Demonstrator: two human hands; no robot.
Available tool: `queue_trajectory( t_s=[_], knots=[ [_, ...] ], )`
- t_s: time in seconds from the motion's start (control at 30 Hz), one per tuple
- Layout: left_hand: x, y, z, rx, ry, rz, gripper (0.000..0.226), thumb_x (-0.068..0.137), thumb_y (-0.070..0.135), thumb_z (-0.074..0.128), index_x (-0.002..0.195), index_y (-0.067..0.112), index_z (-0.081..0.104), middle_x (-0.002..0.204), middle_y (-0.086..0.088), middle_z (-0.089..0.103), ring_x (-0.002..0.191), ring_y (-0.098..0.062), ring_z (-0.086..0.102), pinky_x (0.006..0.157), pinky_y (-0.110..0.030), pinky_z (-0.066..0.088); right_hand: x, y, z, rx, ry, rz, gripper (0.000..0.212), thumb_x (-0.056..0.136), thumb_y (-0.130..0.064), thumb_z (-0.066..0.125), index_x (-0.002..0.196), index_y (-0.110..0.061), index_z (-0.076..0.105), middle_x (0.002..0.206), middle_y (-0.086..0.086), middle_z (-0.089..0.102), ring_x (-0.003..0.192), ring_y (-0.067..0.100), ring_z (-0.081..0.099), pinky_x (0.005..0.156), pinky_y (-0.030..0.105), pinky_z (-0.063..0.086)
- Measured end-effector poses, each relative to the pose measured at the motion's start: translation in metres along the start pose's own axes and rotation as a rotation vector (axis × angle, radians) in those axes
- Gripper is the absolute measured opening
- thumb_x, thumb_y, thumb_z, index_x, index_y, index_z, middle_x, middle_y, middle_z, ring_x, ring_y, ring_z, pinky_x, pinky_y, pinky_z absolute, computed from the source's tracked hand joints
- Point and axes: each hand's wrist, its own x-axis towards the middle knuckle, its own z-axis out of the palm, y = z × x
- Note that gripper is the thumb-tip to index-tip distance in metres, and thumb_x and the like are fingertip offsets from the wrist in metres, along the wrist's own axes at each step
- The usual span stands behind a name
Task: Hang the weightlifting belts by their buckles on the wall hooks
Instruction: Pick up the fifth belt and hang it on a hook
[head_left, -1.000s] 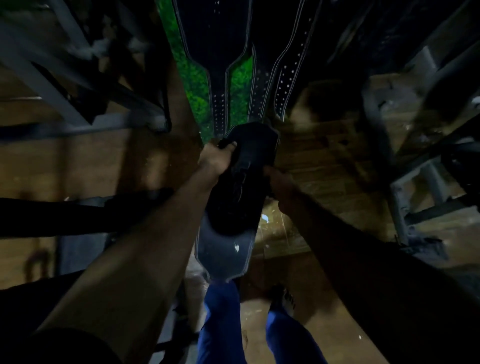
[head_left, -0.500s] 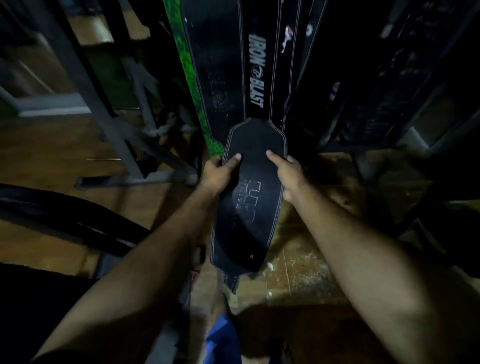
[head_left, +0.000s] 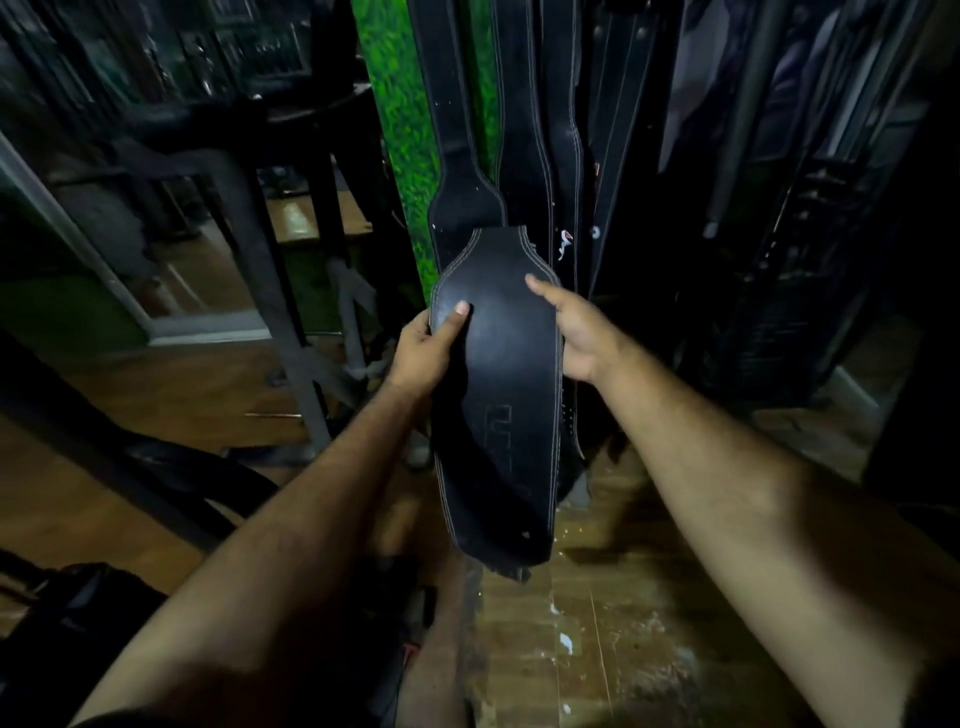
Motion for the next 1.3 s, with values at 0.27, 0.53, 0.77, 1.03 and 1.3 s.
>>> queue_trajectory(
  t_s=[0.27, 0.53, 0.77, 1.03, 1.3],
  knots=[
    [-0.016, 0.025, -0.021, -0.062, -0.112, -0.101, 0.038, 0.1, 0.04, 0.052, 0.115, 0.008, 0.069, 0.117, -0.016, 0.073, 0.105, -0.025, 0.072, 0.082, -0.03, 0.06, -0.019, -0.065, 0.049, -0.135, -0.082, -0.118, 0.024, 0.095, -0.026, 0.065, 0.109, -0.007, 0.067, 0.087, 0.008, 0.077, 0.076, 0.019, 0.074, 0.073, 0.034, 0.06],
    [0.026, 0.084, -0.024, -0.145, -0.244, -0.267, 0.083, 0.09, 0.077, 0.03, 0.106, 0.008, 0.072, 0.104, -0.015, 0.077, 0.092, -0.028, 0.075, 0.08, -0.037, 0.058, -0.015, -0.084, 0.068, -0.283, -0.179, -0.301, 0.027, 0.089, -0.013, 0.068, 0.114, -0.003, 0.066, 0.098, 0.011, 0.075, 0.086, 0.02, 0.074, 0.083, 0.032, 0.057],
    [0.067, 0.12, -0.007, -0.047, -0.163, -0.261, 0.031, 0.099, 0.026, 0.052, 0.117, 0.005, 0.065, 0.094, -0.013, 0.07, 0.071, -0.024, 0.07, 0.063, -0.031, 0.06, -0.015, -0.085, 0.067, -0.319, -0.326, -0.184, 0.026, 0.096, -0.027, 0.059, 0.108, -0.007, 0.07, 0.097, 0.01, 0.077, 0.085, 0.018, 0.074, 0.077, 0.03, 0.06],
    [0.077, 0.112, 0.0, -0.12, 0.012, 0.017, 0.019, 0.093, 0.024, 0.06, 0.091, 0.006, 0.069, 0.088, -0.017, 0.074, 0.081, -0.029, 0.073, 0.074, -0.033, 0.06, 0.005, -0.082, 0.069, -0.458, -0.102, -0.128, 0.092, 0.074, -0.087, 0.045, 0.126, -0.012, 0.059, 0.112, 0.011, 0.07, 0.091, 0.026, 0.071, 0.067, 0.032, 0.057],
    [0.064, 0.102, -0.004, -0.114, -0.065, 0.158, 0.017, 0.084, 0.03, 0.064, 0.084, 0.013, 0.062, 0.091, -0.015, 0.056, 0.084, -0.027, 0.051, 0.078, -0.039, 0.039, 0.025, -0.116, 0.093, -0.13, 0.138, -0.414, 0.035, 0.083, -0.042, 0.073, 0.104, -0.013, 0.071, 0.111, 0.009, 0.074, 0.111, 0.029, 0.068, 0.101, 0.052, 0.051]
  ],
)
